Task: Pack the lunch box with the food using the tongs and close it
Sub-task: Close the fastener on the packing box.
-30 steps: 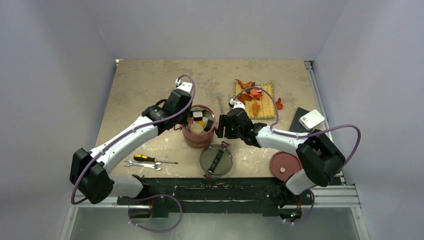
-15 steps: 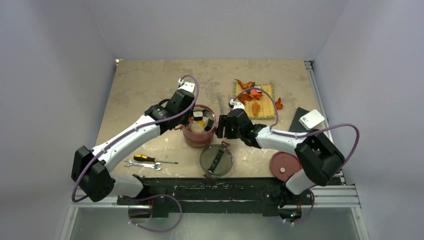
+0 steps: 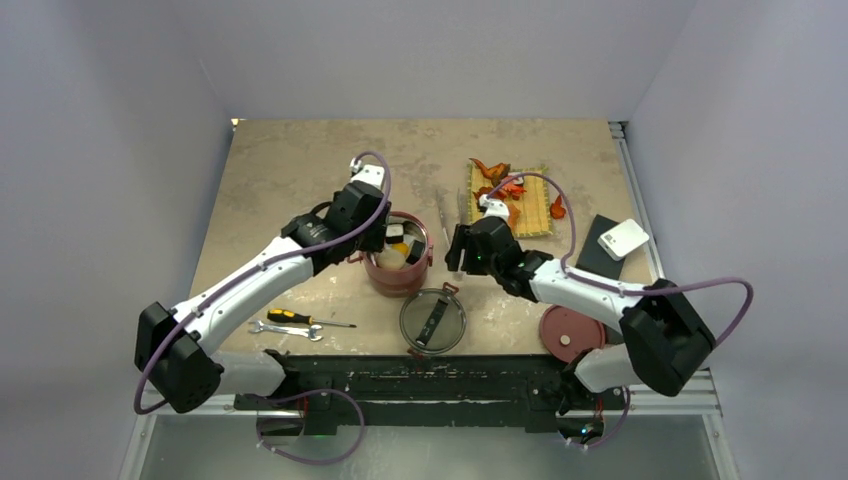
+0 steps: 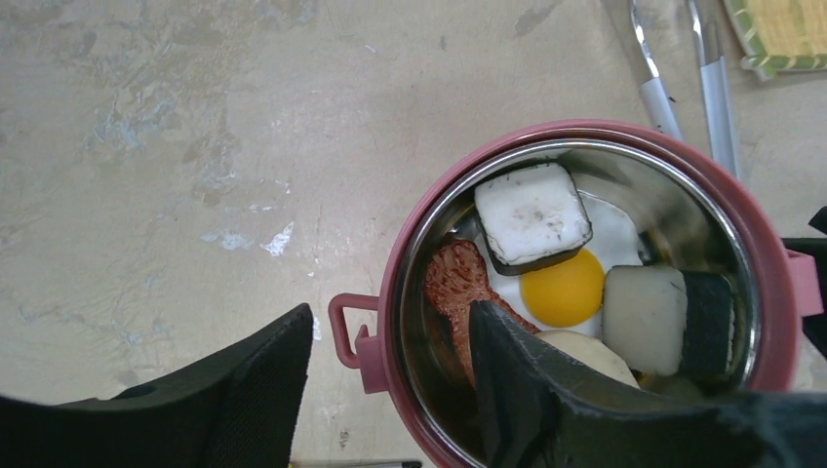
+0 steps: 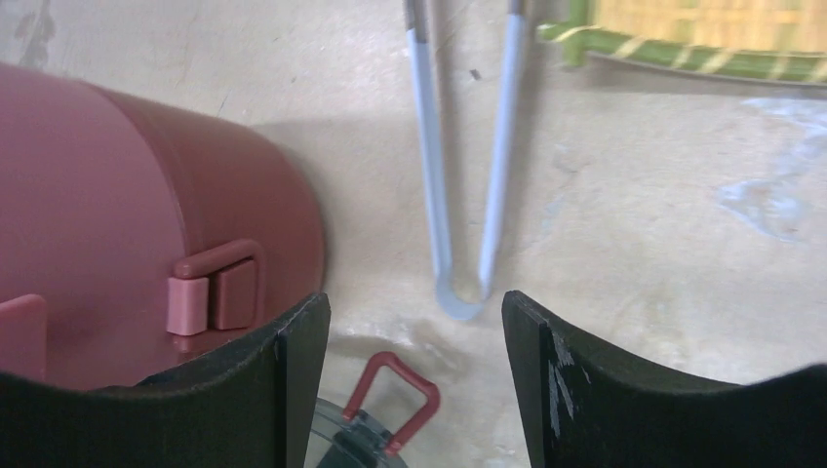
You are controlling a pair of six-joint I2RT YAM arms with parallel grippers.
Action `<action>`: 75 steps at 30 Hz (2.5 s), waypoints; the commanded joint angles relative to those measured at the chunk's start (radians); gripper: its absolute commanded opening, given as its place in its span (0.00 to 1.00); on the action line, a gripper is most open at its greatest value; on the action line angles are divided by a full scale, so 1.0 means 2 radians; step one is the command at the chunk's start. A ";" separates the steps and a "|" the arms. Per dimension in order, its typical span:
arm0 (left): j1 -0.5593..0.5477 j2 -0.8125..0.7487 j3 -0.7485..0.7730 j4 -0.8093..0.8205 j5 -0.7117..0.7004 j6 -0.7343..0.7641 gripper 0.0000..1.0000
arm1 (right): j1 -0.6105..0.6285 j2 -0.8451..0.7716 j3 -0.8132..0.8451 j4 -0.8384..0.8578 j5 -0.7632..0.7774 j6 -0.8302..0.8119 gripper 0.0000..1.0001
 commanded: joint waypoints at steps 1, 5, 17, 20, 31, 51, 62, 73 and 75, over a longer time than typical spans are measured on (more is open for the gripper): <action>-0.002 -0.029 0.011 0.009 0.024 -0.009 0.62 | -0.016 -0.042 -0.008 -0.030 0.035 0.007 0.69; 0.001 -0.044 0.027 0.010 0.059 -0.016 0.70 | -0.019 -0.067 0.010 -0.052 0.043 0.007 0.69; 0.196 -0.075 0.000 0.046 0.160 -0.003 0.71 | -0.012 -0.099 0.097 -0.047 -0.049 -0.006 0.74; 0.230 -0.076 -0.030 0.059 0.158 -0.006 0.70 | -0.005 -0.096 0.108 -0.037 -0.063 -0.003 0.71; 0.234 -0.097 -0.160 0.133 0.160 -0.072 0.60 | 0.036 -0.026 0.164 -0.094 -0.005 -0.001 0.62; 0.233 -0.073 -0.209 0.194 0.192 -0.100 0.41 | 0.067 0.037 0.209 -0.148 0.060 -0.005 0.56; 0.231 -0.063 -0.219 0.206 0.223 -0.101 0.28 | 0.074 0.046 0.212 -0.146 0.060 -0.005 0.56; 0.187 -0.090 -0.215 0.194 0.151 -0.109 0.26 | 0.078 0.049 0.212 -0.140 0.059 -0.005 0.56; 0.178 -0.098 -0.215 0.189 0.129 -0.112 0.26 | 0.078 0.050 0.212 -0.141 0.059 -0.005 0.56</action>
